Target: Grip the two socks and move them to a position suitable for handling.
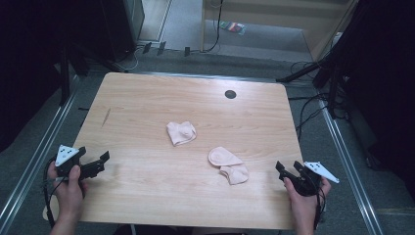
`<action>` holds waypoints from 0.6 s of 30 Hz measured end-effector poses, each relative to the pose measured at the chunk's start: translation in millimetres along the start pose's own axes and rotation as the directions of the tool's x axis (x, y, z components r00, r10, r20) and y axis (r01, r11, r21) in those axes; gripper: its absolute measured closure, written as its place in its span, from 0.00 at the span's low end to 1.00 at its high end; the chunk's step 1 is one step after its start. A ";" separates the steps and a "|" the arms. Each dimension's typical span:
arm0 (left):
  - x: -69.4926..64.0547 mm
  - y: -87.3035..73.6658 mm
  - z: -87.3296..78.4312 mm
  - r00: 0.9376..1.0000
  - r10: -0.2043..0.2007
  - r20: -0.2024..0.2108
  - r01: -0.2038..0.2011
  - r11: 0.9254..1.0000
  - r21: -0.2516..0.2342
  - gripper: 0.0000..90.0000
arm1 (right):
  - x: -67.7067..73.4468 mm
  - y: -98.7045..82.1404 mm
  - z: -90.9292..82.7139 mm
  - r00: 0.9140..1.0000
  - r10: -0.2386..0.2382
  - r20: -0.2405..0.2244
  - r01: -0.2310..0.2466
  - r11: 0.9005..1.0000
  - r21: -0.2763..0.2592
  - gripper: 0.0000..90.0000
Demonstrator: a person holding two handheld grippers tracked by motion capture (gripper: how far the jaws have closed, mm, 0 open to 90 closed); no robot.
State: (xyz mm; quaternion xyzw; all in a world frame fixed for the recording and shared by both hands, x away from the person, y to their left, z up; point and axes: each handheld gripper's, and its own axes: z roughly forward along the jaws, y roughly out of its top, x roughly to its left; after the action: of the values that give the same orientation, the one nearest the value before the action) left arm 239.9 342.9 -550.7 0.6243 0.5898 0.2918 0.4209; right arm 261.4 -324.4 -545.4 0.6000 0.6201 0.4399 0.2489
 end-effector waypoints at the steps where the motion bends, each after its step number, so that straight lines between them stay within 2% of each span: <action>1: 0.0 0.1 0.3 1.000 0.000 0.000 0.000 1.000 0.002 0.10 | 0.4 1.0 -0.2 1.000 0.001 -0.002 -0.001 1.000 -0.002 0.27; 8: -0.2 1.0 1.8 1.000 -0.001 0.003 0.001 1.000 0.015 0.10 | 10.3 5.7 0.4 0.999 0.028 -0.017 -0.028 1.000 0.007 0.28; 12: -0.3 1.1 2.2 1.000 -0.002 0.004 0.002 1.000 0.018 0.10 | 28.2 10.2 1.4 0.999 0.022 -0.048 -0.022 1.000 0.013 0.29; 13: -0.3 1.1 2.2 1.000 -0.002 0.004 0.002 1.000 0.018 0.10 | 28.2 10.2 1.4 0.999 0.022 -0.048 -0.022 1.000 0.013 0.29; 16: -0.3 1.3 2.7 1.000 -0.003 0.006 0.002 1.000 0.022 0.10 | 42.9 11.6 4.2 0.997 0.035 -0.066 -0.033 0.999 0.029 0.30; 18: -0.1 1.4 2.7 1.000 -0.003 0.006 0.003 1.000 0.024 0.10 | 50.0 10.9 6.2 0.996 0.018 -0.085 -0.015 0.999 0.036 0.30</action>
State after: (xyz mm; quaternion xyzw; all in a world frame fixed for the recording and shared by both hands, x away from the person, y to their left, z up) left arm 242.9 342.4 -550.8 0.6295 0.5928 0.2820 0.4156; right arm 264.6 -275.9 -528.3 0.5900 0.6329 0.4560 0.2082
